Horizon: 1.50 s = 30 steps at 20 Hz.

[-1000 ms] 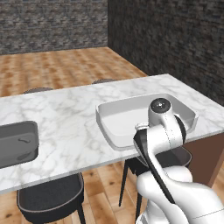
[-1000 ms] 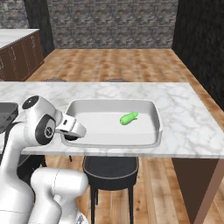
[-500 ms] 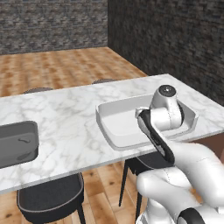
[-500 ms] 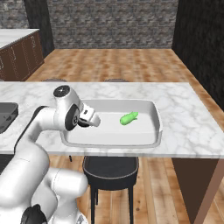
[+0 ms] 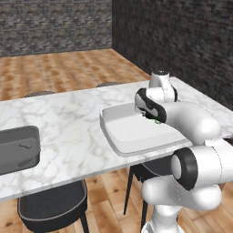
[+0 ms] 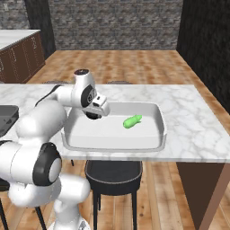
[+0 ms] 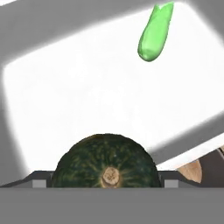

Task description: Place the cold items (corn and squash) from the fridge in one tupperware on the dining counter. Place the warm items (kebab skewer and hot dog) in the stove area in another tupperware.

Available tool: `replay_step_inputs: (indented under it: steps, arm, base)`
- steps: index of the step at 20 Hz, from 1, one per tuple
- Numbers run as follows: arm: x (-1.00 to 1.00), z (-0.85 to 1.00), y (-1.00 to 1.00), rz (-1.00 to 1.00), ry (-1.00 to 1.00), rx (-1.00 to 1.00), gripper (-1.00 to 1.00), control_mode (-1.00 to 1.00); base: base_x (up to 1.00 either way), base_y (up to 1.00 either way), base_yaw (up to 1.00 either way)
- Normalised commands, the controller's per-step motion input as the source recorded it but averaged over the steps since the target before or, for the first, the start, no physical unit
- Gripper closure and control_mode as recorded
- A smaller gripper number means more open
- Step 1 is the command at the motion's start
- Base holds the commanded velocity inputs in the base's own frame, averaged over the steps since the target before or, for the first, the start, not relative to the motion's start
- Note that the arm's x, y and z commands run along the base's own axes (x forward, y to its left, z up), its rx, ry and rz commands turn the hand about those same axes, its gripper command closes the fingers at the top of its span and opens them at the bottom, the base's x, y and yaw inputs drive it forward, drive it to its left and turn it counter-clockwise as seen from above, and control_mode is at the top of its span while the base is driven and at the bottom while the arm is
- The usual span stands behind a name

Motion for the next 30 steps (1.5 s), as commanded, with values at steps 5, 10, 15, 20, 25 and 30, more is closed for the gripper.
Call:
replay_step_inputs:
  steps: [5, 10, 15, 20, 25, 30]
  arm:
    - [0.65, -0.31, 0.0, 0.12, 0.24, 0.0, 1.0, -1.0]
    - [0.35, -0.73, -0.08, 0.18, 0.13, 0.0, 1.0, -1.0]
    - [0.1, -0.79, -0.06, 0.18, -0.02, 0.03, 1.0, -1.0]
    - [0.05, -0.63, -0.01, 0.14, -0.21, 0.14, 1.0, -1.0]
    - [0.16, -0.29, 0.0, 0.08, -0.22, 0.18, 1.0, -1.0]
    - [0.43, -0.13, 0.0, 0.03, -0.09, 0.14, 1.0, -1.0]
  base:
    - [0.0, 0.0, 0.0]
    - [0.0, 0.0, 0.0]
    - [0.0, 0.0, 0.0]
    - [0.0, 0.0, 0.0]
    - [0.0, 0.0, 0.0]
    - [0.0, 0.0, 0.0]
